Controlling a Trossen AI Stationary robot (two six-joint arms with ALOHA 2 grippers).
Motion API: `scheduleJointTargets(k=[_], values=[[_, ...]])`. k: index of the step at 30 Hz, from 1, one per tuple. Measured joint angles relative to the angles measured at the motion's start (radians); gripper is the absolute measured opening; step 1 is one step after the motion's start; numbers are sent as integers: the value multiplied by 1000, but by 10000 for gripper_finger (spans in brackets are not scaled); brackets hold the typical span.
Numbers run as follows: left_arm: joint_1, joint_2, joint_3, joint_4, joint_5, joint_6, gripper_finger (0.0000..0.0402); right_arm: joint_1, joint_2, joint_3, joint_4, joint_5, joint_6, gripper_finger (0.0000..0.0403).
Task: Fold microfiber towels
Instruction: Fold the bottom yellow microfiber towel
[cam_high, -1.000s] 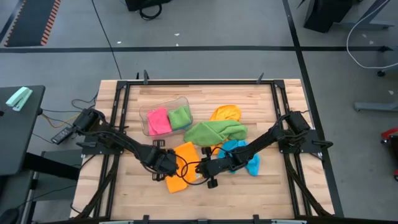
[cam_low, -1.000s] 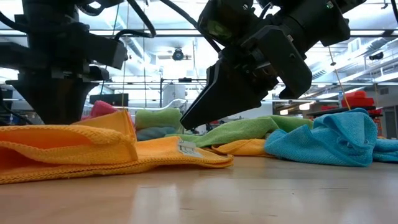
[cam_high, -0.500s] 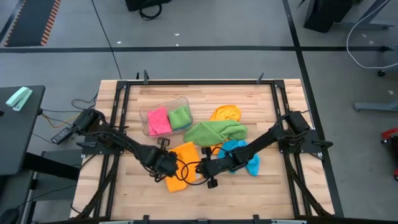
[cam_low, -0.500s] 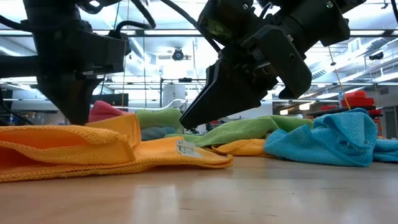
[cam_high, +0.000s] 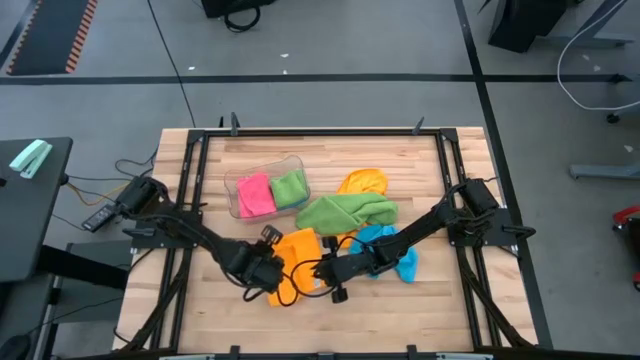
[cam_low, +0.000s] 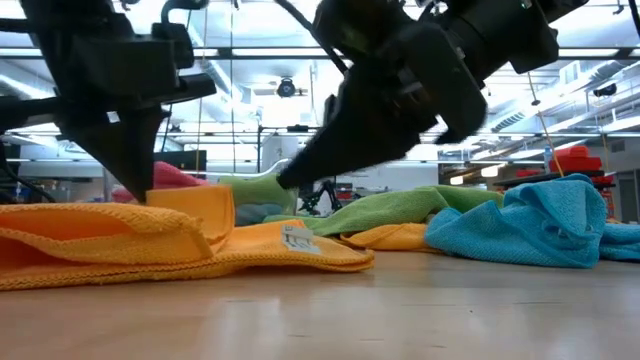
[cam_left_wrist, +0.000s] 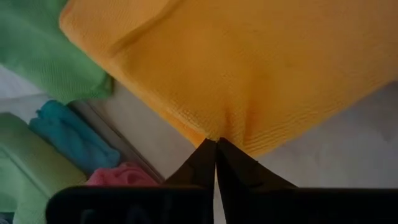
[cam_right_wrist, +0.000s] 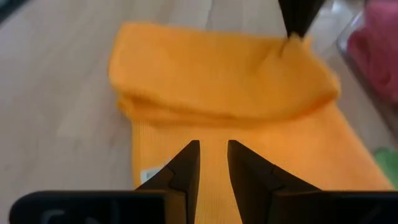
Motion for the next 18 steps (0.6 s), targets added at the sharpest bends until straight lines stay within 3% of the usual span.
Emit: scheduleJointTargets(k=[6,10,18], values=[[15,0,0,7,3,-41,6,0,32,3,188,-68,-31,92],[29,0,0,16,3,-52,20,0,111,3,306,-78,-31,92],[36,1,0,25,4,-35,11,0,232,134,246,-97,-52,92]])
